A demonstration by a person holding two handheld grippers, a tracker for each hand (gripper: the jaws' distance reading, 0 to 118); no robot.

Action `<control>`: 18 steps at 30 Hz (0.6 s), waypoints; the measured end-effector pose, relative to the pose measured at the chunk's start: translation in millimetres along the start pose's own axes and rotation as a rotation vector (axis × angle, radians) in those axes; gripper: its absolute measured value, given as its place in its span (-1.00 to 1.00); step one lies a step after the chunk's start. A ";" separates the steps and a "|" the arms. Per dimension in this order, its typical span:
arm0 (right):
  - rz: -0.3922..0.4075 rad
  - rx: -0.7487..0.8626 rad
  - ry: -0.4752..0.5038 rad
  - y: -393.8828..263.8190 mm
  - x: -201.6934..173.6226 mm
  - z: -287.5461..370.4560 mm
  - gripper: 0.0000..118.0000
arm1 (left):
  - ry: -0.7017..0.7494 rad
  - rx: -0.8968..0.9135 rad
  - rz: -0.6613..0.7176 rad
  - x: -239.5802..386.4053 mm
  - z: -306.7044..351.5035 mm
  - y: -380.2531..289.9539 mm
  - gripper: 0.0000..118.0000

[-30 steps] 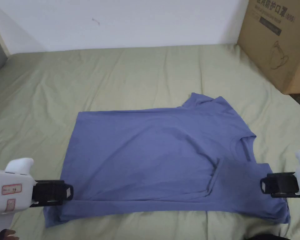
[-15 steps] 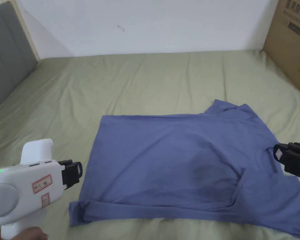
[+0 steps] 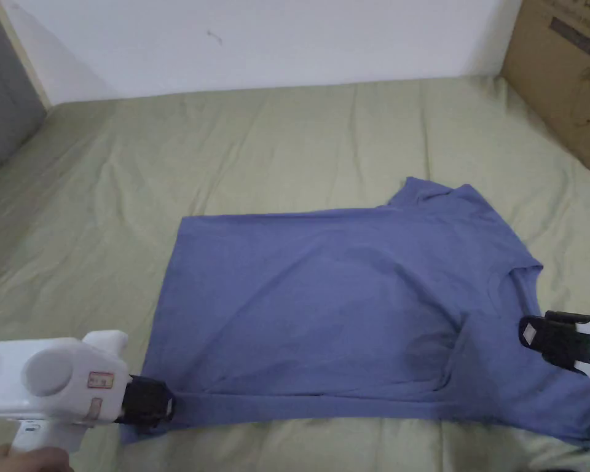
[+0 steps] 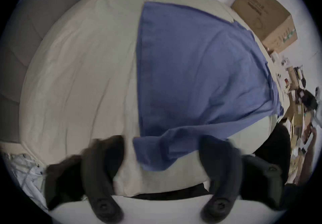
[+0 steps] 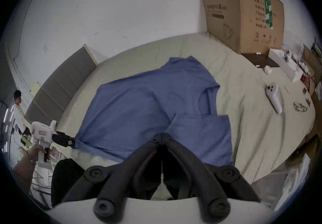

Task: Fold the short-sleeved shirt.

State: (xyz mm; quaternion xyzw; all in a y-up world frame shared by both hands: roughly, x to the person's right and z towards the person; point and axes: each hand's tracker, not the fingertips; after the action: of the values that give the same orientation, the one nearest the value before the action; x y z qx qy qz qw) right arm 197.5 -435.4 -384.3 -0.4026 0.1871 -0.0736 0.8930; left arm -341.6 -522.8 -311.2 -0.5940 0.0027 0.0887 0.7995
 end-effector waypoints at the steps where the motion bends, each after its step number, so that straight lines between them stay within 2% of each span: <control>1: -0.014 -0.001 0.004 -0.6 3.8 -0.1 -1.00 | 0.003 0.003 0.005 1.2 -1.3 -0.5 -0.35; 2: -0.024 -0.001 0.006 -0.9 7.1 -0.1 -1.00 | 0.007 0.006 0.005 -0.4 -2.7 0.7 -0.92; 5: -0.015 -0.004 -0.035 -1.7 17.8 2.1 -1.00 | -0.047 0.091 0.044 1.0 14.4 -10.2 -0.93; 9: 0.020 -0.040 -0.111 -2.4 42.1 4.5 -1.00 | -0.010 0.244 0.051 12.4 45.4 -27.1 -0.93; 10: 0.016 -0.063 -0.128 -2.3 50.7 1.9 -0.77 | -0.013 0.268 0.055 12.6 49.5 -28.8 -0.93; 11: 0.004 -0.104 -0.150 -3.2 58.7 -1.1 0.24 | -0.015 0.281 0.050 15.6 53.9 -31.5 -0.93; 12: -0.019 -0.188 -0.186 -4.8 69.6 -10.7 0.79 | -0.008 0.298 0.040 19.9 58.8 -34.5 -0.93; 13: -0.018 -0.296 -0.211 -9.3 80.1 -21.4 0.80 | 0.003 0.318 0.027 24.6 63.6 -37.2 -0.93; 14: -0.033 -0.260 -0.221 -14.2 89.2 -24.5 0.79 | 0.016 0.340 0.005 27.6 67.5 -37.1 -0.93; 16: -0.048 -0.330 -0.264 -23.5 106.8 -37.6 0.79 | 0.037 0.370 -0.018 33.7 75.1 -39.8 -0.93; 18: -0.052 -0.397 -0.282 -29.0 115.3 -48.2 0.63 | 0.032 0.371 -0.017 34.4 77.8 -38.1 -0.93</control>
State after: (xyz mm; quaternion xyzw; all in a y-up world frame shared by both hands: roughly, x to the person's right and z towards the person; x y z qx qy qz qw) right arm 285.0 -520.5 -423.6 -0.5813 0.0608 -0.0014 0.8114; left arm -310.1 -454.7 -255.9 -0.4378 0.0268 0.0703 0.8959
